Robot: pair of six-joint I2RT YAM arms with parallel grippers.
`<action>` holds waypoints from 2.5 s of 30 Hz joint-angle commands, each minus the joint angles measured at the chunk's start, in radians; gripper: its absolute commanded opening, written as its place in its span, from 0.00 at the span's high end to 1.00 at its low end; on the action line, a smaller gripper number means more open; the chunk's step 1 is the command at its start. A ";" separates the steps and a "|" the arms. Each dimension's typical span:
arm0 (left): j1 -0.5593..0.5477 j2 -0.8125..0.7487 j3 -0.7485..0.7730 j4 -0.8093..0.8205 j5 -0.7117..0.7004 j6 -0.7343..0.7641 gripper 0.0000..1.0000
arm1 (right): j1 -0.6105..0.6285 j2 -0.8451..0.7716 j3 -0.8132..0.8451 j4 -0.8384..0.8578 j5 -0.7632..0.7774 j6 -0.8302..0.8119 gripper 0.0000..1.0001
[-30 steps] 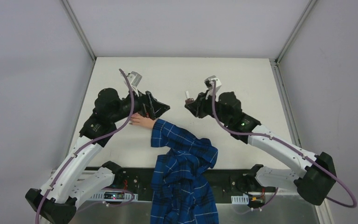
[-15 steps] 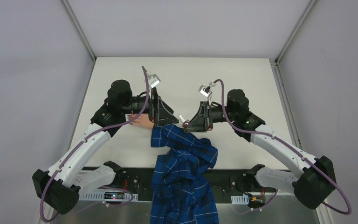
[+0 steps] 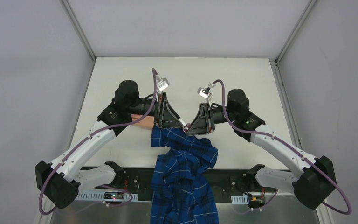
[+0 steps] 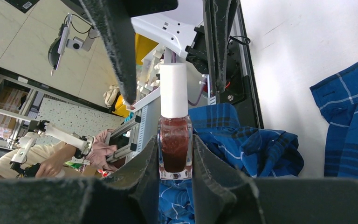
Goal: Paint the nails
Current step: Unscrew the nail polish bottle.
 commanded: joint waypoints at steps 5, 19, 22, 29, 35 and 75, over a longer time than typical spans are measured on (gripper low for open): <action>-0.009 0.011 0.022 0.078 0.038 -0.035 0.47 | 0.001 -0.006 0.010 0.075 -0.058 0.008 1.00; -0.025 0.028 0.019 0.092 0.051 -0.046 0.62 | 0.002 -0.002 0.009 0.077 -0.065 0.009 1.00; -0.031 0.030 0.019 0.094 0.056 -0.045 0.73 | 0.001 -0.002 0.007 0.076 -0.061 0.007 1.00; -0.034 0.026 0.019 0.095 0.053 -0.050 1.00 | 0.002 -0.011 0.014 0.005 0.002 -0.051 1.00; -0.032 0.028 0.009 0.097 -0.008 -0.074 1.00 | 0.003 -0.034 0.033 -0.139 0.193 -0.152 1.00; 0.145 0.145 -0.053 -0.035 -0.301 -0.242 1.00 | 0.450 0.299 0.245 -0.111 1.784 -0.417 1.00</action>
